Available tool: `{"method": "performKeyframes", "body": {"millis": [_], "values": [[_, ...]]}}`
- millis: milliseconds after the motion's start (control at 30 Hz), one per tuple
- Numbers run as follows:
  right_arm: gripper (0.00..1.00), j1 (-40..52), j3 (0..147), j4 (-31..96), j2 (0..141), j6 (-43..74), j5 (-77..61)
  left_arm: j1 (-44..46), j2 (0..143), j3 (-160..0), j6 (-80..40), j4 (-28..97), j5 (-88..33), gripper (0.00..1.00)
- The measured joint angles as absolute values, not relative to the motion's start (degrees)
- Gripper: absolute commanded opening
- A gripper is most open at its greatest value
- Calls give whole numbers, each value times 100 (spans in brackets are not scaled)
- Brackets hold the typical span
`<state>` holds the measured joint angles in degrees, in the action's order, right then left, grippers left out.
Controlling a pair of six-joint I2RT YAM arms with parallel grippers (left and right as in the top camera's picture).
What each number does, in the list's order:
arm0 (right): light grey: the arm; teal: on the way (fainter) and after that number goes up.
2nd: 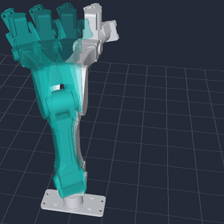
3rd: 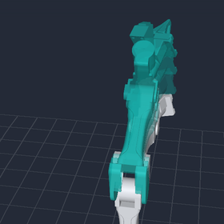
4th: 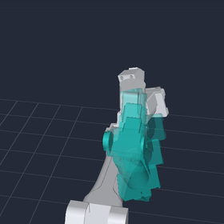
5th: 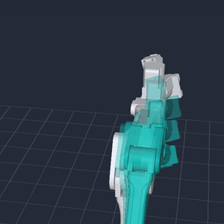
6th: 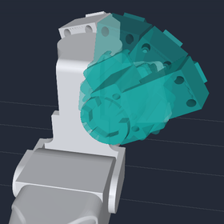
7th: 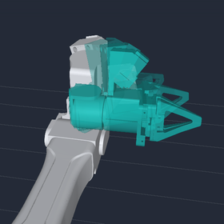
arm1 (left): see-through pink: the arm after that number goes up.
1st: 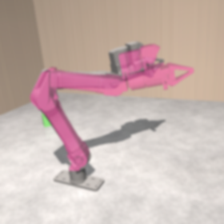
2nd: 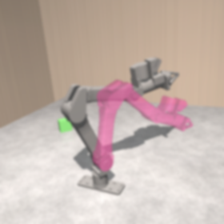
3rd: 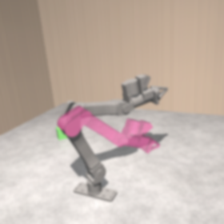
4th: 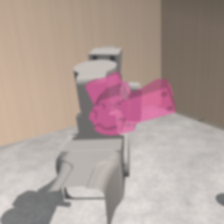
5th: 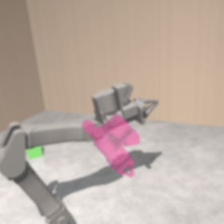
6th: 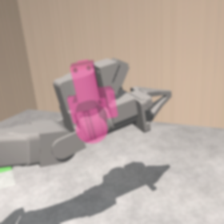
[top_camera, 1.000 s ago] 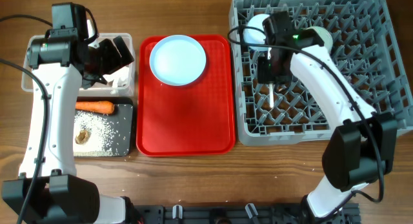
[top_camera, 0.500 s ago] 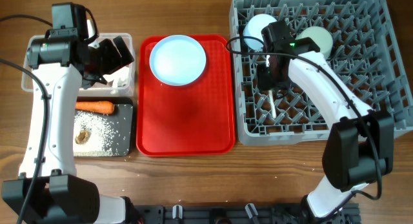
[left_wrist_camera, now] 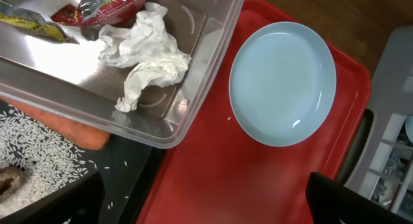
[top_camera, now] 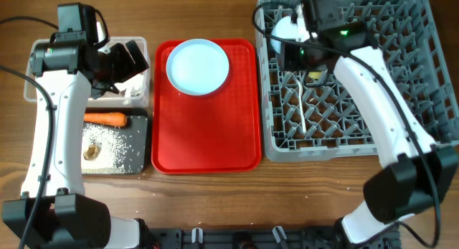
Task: Sort waste into correct bins and load items into the dishwasher rack
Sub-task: 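Carry the spoon right and insert it upright into the rack, then release the spoon and move the right gripper to the light blue plate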
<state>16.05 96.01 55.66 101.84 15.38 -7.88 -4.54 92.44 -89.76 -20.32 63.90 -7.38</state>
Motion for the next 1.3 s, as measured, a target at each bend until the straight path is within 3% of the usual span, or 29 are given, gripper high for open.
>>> {"method": "performKeyframes", "body": {"millis": [200, 267, 300, 367, 433, 700, 1300], "values": [[97, 1883, 9559, 4316, 10178, 1796, -2167, -454, 9244, -8976, -2032, 6390, -740, 100], [73, 2075, 9483, 3898, 10208, 1955, -2377, -454, 9244, -8976, -2029, 6390, -740, 100], [54, 2191, 9441, 3774, 10239, 2062, -2412, -454, 9244, -8976, -2029, 6390, -740, 100], [38, 2480, 9415, 3492, 10429, 2239, -2344, -454, 9244, -8976, -2029, 6388, -738, 100], [33, 2816, 9408, 3315, 10785, 2471, -2073, -454, 9244, -8976, -2032, 6390, -740, 100], [31, 3365, 9349, 3041, 11832, 3000, -276, -454, 9244, -8976, -2029, 6390, -740, 100], [28, 3350, 9345, 2526, 12656, 3533, 611, -454, 9244, -8976, -2032, 6390, -740, 100]]}}
